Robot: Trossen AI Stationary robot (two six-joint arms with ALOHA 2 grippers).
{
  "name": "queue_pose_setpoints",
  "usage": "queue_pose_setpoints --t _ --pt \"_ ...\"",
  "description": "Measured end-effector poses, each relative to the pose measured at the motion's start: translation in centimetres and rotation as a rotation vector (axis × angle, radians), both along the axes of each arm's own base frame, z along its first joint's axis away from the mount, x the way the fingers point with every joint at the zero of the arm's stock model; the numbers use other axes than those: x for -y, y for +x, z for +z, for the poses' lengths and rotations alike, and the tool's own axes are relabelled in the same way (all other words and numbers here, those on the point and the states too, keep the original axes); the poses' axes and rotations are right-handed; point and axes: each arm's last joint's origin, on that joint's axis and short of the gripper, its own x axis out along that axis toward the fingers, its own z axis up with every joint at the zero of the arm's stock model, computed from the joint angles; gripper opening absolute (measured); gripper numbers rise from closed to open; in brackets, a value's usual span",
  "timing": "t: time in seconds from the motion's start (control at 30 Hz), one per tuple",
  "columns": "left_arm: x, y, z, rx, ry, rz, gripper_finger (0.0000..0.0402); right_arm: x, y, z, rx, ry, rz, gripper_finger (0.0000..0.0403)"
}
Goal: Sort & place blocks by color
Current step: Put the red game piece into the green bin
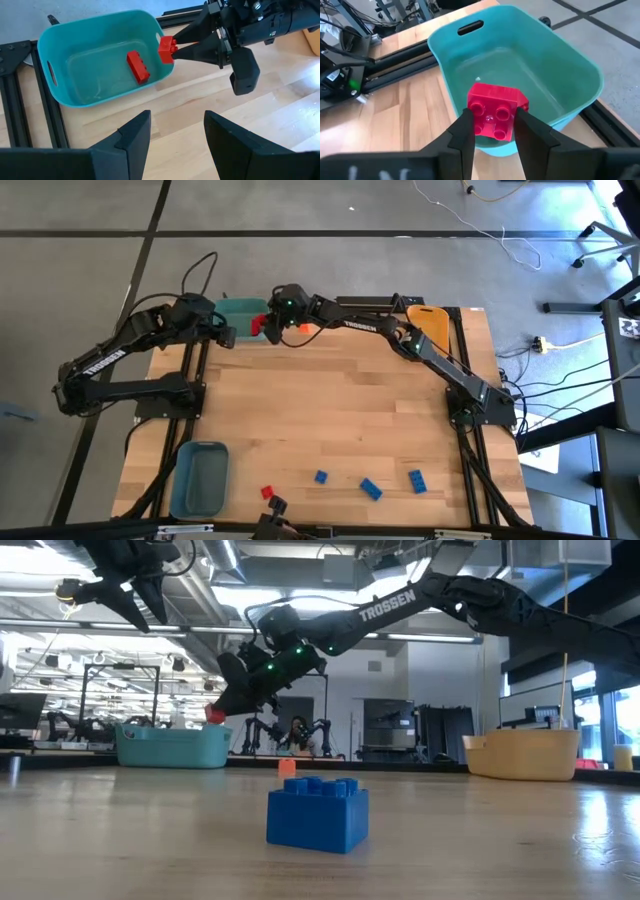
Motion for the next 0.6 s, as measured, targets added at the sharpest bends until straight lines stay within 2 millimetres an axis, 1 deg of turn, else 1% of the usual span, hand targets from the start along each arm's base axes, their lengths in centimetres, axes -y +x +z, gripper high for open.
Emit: queue_pose_setpoints --t 0.5,0.6 --pt "0.06 0.05 -0.01 0.01 -0.016 -0.019 0.0177 0.01 0.03 0.06 0.005 -0.009 0.003 0.0116" --pt "0.06 0.05 -0.01 0.01 -0.017 -0.019 0.0177 0.05 0.11 0.23 0.021 -0.031 0.01 0.0127"
